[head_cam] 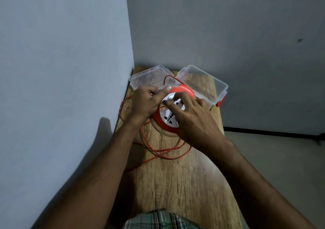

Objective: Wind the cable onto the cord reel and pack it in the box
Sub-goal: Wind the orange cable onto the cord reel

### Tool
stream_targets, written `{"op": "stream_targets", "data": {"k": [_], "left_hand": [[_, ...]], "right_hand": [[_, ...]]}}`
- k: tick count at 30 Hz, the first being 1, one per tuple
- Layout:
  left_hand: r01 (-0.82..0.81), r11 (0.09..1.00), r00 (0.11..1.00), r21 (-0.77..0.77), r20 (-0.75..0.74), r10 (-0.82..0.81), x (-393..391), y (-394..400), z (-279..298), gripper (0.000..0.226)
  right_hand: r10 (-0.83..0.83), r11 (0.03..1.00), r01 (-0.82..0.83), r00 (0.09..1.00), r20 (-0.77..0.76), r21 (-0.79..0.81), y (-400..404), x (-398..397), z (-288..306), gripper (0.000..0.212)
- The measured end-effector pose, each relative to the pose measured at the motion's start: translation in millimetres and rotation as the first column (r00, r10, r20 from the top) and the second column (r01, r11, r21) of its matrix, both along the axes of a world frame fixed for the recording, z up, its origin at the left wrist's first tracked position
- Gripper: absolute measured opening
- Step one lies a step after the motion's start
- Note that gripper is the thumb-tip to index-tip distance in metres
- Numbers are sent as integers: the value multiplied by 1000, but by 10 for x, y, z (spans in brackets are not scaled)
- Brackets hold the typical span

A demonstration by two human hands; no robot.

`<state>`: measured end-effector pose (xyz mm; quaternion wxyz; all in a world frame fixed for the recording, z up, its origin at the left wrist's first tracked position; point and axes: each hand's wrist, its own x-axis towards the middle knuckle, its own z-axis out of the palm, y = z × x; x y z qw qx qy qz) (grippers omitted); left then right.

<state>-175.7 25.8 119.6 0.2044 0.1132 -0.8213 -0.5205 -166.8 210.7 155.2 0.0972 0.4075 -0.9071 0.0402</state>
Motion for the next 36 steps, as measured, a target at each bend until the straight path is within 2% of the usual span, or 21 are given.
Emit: {"op": "stream_targets", "data": {"k": [2,6,11,15,18,21,23,24,26,28,31,34,36], "left_hand": [[-3,1000,1000,-17,7,3,-12,-25,-13,47],[13,1000,1000,-9,21,-13,-4,-20,-20,40],[48,999,998,13,40,-49,4,-17,-19,40],[61,998,998,-25,36,-60,-13,-10,-16,38],[24,997,999,-69,31,-22,-16,32,2,40],[-19,999,999,-31,32,20,-18,76,37,43],[-30,1000,999,-6,28,30,-14,94,52,47],[-29,1000,999,8,34,28,-13,96,56,47],[-29,999,999,33,43,27,-13,74,54,42],[-46,999,998,16,33,46,-24,34,47,39],[-49,999,999,-4,18,49,-44,-9,34,41],[-29,999,999,-22,17,29,-53,-2,20,48],[-6,1000,1000,-11,25,6,-49,3,21,49]], "right_hand": [[40,996,-40,999,6,77,32,-36,32,98],[127,980,-128,992,11,153,57,-107,67,99],[146,985,-145,989,2,88,64,-168,24,82],[127,992,-126,992,-17,8,69,-185,-20,77],[-65,984,74,996,62,-162,-8,-134,-83,70],[-303,844,379,921,245,-381,-143,-97,-93,61],[-358,781,461,883,303,-422,-184,-83,-73,58],[-371,791,453,889,266,-411,-181,-66,-55,56],[-355,846,360,931,89,-392,-137,-36,-26,50],[-220,922,199,975,-25,-333,-64,-25,-1,48],[-16,993,17,1000,11,-117,14,-56,-4,61],[-14,999,16,999,-29,52,36,-70,-28,80],[-21,995,24,999,-34,99,22,-70,-42,89]]}}
